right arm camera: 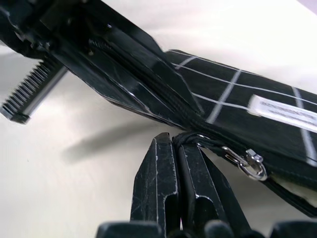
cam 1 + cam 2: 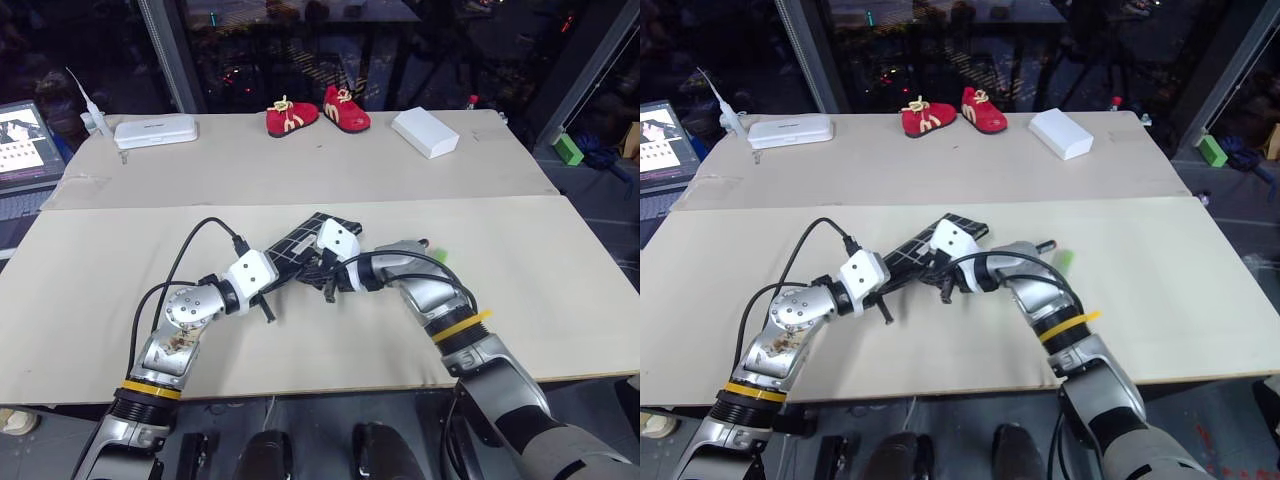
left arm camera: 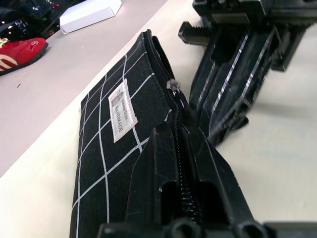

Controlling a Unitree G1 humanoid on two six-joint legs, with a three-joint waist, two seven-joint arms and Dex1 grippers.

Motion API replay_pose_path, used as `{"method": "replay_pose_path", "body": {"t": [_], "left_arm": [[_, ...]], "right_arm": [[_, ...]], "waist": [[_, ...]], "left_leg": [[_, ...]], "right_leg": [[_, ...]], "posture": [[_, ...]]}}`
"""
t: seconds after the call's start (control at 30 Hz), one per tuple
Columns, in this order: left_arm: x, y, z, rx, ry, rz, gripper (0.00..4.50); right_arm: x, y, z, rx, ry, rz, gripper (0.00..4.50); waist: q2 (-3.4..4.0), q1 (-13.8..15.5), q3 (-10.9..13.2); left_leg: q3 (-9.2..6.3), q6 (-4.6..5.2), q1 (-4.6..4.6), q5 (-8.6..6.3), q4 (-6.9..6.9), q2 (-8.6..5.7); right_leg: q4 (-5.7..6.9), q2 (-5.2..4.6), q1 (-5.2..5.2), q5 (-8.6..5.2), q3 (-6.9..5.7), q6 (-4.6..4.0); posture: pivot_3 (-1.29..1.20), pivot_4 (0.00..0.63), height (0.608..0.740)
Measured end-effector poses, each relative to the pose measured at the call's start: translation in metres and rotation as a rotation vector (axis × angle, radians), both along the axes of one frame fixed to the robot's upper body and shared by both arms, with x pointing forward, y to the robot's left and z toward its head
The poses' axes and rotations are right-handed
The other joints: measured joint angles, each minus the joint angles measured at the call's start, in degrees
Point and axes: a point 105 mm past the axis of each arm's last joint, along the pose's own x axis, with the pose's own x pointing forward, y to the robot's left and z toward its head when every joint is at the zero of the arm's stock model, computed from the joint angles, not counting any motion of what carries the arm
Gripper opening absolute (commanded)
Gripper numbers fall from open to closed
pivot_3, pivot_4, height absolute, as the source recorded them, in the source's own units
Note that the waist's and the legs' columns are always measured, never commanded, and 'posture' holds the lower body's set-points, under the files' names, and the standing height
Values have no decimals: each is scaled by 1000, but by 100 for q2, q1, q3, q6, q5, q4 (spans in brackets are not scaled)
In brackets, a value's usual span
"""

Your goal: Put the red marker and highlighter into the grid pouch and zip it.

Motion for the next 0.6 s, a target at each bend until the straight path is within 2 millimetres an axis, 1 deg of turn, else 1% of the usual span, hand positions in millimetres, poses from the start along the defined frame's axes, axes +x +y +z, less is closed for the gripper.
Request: {"method": "replay_pose_path", "body": {"t": [0.13, 0.23, 0.3, 0.33, 0.4, 0.47, 0.5, 0.53, 0.6], "left_arm": [[-1, -2, -1, -5, 5, -5, 0], [-1, -2, -2, -7, 8, -6, 0], [-1, -3, -2, -11, 6, -5, 0], [1, -2, 1, -19, -3, 7, 0], [2, -3, 4, -20, -14, 4, 0], [2, -2, 4, -22, -17, 9, 0], [2, -1, 4, -19, -15, 11, 0], [2, 0, 3, -18, -14, 13, 0], [1, 7, 0, -5, -4, 31, 0]], "right_arm": [[-16, 2, -7, -15, 14, 72, 98], [-16, 0, -8, -14, 19, 67, 98], [-7, 3, -4, 4, 5, 18, 678], [-3, 3, -4, 3, 5, -6, 863], [9, -1, -2, 29, 9, -81, 1540], [15, -12, 4, 54, 17, -127, 2214], [17, -18, 6, 63, 27, -145, 2649], [16, -24, 8, 78, 40, -155, 2931], [7, -39, 11, 115, 87, -162, 2931]], "waist": [[0, 2, 0], [0, 2, 0], [0, -22, 0], [0, -30, 0], [0, -12, 0], [0, 11, 0], [0, 20, 0], [0, 26, 0], [0, 26, 0]], "left_leg": [[0, 1, -2, -1, 0, -2], [0, 1, 2, -1, 6, -2], [2, 1, 7, 0, 6, 0], [1, 0, 8, 0, 5, 1], [1, -1, 6, 1, 5, 0], [0, 0, -1, 0, 5, 0], [0, 1, -4, 0, 5, -2], [-1, 2, -8, -1, 5, -2], [-2, 8, -13, -5, 6, -2]], "right_leg": [[-1, -1, 1, 0, 0, 0], [-3, -1, 2, 0, 0, 0], [0, 0, 2, 0, 3, 0], [2, 2, 2, 0, 3, 0], [2, 1, 1, 0, 2, 0], [1, 0, 2, 0, -1, 0], [2, -2, 2, 0, -1, 0], [2, -3, 2, 0, -2, 1], [1, -4, 3, 1, -2, 2]], "posture": [[0, 150, 740], [0, 150, 740], [0, 150, 740], [0, 150, 740], [0, 150, 740], [0, 150, 740], [0, 150, 740], [0, 150, 740], [0, 150, 740]]}}
